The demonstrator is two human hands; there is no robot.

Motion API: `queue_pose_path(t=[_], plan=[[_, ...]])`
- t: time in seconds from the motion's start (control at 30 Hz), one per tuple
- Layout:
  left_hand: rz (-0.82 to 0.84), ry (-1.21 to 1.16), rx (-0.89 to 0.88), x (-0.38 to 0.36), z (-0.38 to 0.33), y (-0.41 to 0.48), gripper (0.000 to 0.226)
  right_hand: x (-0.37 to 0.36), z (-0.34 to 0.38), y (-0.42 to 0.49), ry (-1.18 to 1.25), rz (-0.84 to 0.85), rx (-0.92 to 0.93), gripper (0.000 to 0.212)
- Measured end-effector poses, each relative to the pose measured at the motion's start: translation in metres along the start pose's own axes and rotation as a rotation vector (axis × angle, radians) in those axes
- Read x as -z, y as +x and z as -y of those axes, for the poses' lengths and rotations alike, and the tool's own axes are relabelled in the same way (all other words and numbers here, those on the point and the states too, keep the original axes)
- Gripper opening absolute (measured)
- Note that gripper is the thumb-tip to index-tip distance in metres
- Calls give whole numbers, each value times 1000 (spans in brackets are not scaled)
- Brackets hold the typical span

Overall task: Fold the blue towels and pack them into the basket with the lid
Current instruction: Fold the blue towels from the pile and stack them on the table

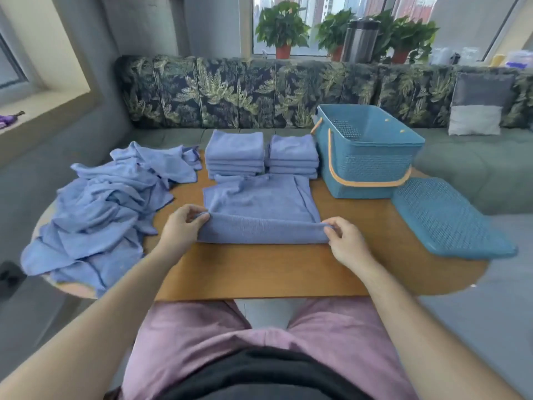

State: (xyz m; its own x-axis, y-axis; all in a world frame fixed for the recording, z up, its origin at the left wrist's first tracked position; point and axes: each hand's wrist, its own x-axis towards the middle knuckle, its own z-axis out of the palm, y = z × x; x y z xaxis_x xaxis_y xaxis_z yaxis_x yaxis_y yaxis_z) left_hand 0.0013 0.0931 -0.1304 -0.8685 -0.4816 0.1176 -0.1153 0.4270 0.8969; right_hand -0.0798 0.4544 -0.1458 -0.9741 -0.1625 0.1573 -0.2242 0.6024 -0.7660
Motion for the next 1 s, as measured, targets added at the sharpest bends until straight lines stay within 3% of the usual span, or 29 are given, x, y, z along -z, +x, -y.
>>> queue_pose_path(t=[0.23, 0.3, 0.37, 0.47, 0.53, 0.63, 0.7, 0.77, 0.83, 1.0], plan=[[-20, 117, -50, -10, 23, -13, 14, -11, -19, -11, 12, -47, 13, 16], [-42, 72, -39, -10, 23, -15, 31, -11, -18, -13, 70, -49, -7, 16], [-55, -22, 2, -9, 21, -19, 48, -11, -17, -16, 152, -63, 2, 30], [41, -47, -2, -8, 15, -23, 47, -12, -15, -17, 72, -83, 36, 45], [116, 104, -43, -11, 6, -21, 41, -16, -8, -14, -107, -141, 118, 44], [82, 461, -253, -26, -13, -12, 25, -28, 20, -2, -317, -189, 288, 28], [181, 579, -347, -47, -18, 0, 32, -44, 37, 14, -471, -30, 282, 32], [325, 722, -325, -69, -13, 8, 51, -59, 45, 26, -593, 210, 187, 54], [409, 809, -269, -85, -5, 11, 63, -72, 43, 29, -650, 356, 122, 60], [421, 856, -255, -81, 0, -3, 81, -72, 36, 11, -668, 401, 81, 60]])
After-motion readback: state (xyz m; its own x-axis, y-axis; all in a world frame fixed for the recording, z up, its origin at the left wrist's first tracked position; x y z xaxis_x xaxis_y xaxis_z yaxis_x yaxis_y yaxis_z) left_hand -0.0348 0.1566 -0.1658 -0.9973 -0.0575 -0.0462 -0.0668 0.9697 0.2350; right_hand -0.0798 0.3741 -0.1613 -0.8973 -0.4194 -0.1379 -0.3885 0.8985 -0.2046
